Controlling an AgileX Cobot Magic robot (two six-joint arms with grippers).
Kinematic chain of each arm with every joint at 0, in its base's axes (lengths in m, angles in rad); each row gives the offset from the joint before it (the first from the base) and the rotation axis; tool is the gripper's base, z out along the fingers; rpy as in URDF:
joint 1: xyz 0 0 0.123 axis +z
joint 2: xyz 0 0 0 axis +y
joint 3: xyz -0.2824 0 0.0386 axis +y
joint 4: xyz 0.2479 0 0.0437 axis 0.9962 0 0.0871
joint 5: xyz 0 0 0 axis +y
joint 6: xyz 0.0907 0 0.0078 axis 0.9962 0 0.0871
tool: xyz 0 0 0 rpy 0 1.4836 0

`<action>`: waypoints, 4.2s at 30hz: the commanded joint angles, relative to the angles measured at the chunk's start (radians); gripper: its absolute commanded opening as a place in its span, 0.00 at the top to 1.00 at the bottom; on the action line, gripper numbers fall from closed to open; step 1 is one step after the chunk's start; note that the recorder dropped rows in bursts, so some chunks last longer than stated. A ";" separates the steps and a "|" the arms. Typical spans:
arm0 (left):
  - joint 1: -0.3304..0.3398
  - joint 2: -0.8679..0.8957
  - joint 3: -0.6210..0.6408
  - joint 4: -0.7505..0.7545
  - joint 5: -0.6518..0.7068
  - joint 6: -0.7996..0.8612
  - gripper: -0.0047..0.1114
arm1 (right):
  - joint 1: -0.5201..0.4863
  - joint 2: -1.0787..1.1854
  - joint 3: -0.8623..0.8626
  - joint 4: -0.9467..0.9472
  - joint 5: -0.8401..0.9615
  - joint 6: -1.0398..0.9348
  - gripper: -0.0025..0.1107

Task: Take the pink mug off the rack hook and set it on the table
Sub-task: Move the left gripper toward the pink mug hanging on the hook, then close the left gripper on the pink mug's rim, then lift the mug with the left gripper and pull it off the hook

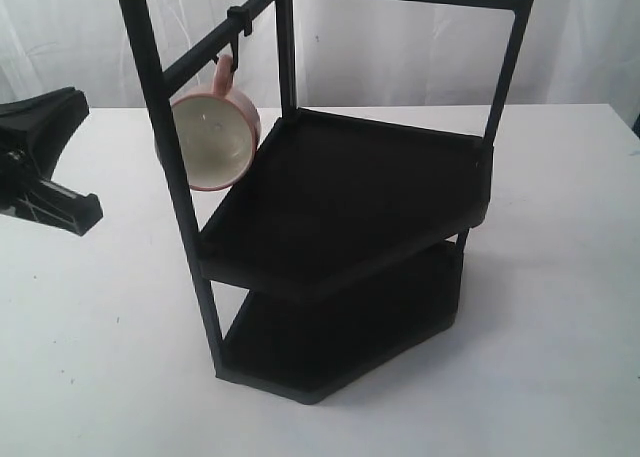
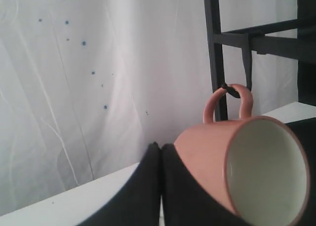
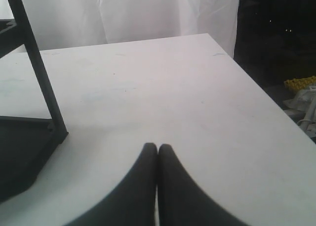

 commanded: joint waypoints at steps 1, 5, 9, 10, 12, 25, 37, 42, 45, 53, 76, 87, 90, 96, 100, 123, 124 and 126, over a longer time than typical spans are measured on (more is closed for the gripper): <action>-0.003 -0.001 -0.035 0.039 0.041 -0.012 0.96 | -0.010 -0.004 0.004 -0.007 -0.008 0.000 0.98; -0.003 -0.001 -0.035 0.073 0.046 -0.012 0.77 | -0.010 -0.004 0.004 -0.007 -0.008 0.000 0.98; -0.003 -0.001 -0.035 0.073 0.044 -0.012 0.63 | -0.010 -0.004 0.004 -0.007 -0.008 0.000 0.98; -0.003 -0.001 -0.036 0.073 0.042 -0.023 0.61 | -0.010 -0.004 0.004 -0.007 -0.008 0.000 0.98; -0.003 -0.001 -0.036 0.082 0.042 -0.109 0.58 | -0.010 -0.004 0.004 -0.007 -0.008 0.000 0.98; -0.003 -0.001 -0.142 0.594 0.236 -0.459 0.58 | -0.010 -0.004 0.004 -0.007 -0.008 0.000 0.98; -0.003 -0.001 -0.185 0.562 0.374 -0.495 0.58 | -0.010 -0.004 0.004 -0.007 -0.008 0.000 0.98; -0.003 0.006 -0.185 0.563 0.374 -0.493 0.58 | -0.010 -0.004 0.004 -0.007 -0.008 0.000 0.98; -0.003 0.030 -0.185 0.563 0.371 -0.491 0.58 | -0.010 -0.004 0.004 -0.007 -0.008 0.000 0.98; -0.003 0.097 -0.185 0.562 0.299 -0.489 0.58 | -0.010 -0.004 0.004 -0.007 -0.008 0.000 0.98; -0.003 0.140 -0.185 0.282 0.329 -0.192 0.58 | -0.010 -0.004 0.004 -0.007 -0.008 0.000 0.98; -0.003 0.232 -0.239 0.271 0.278 -0.136 0.58 | -0.010 -0.004 0.004 -0.007 -0.008 0.000 0.98; -0.003 0.255 -0.259 0.271 0.276 -0.136 0.58 | -0.010 -0.004 0.004 -0.007 -0.008 0.000 0.98; -0.003 0.278 -0.279 0.269 0.267 -0.136 0.58 | -0.010 -0.004 0.004 -0.007 -0.008 0.000 0.98; -0.003 0.288 -0.297 0.269 0.270 -0.136 0.58 | -0.010 -0.004 0.004 -0.007 -0.008 0.000 0.98; -0.003 0.290 -0.303 0.259 0.329 -0.174 0.96 | -0.010 -0.004 0.004 -0.007 -0.008 0.000 0.98; -0.003 0.290 -0.303 0.259 0.329 -0.174 0.96 | -0.010 -0.004 0.004 -0.007 -0.008 0.000 0.98; -0.003 0.290 -0.303 0.259 0.329 -0.174 0.96 | -0.010 -0.004 0.004 -0.007 -0.008 0.000 0.98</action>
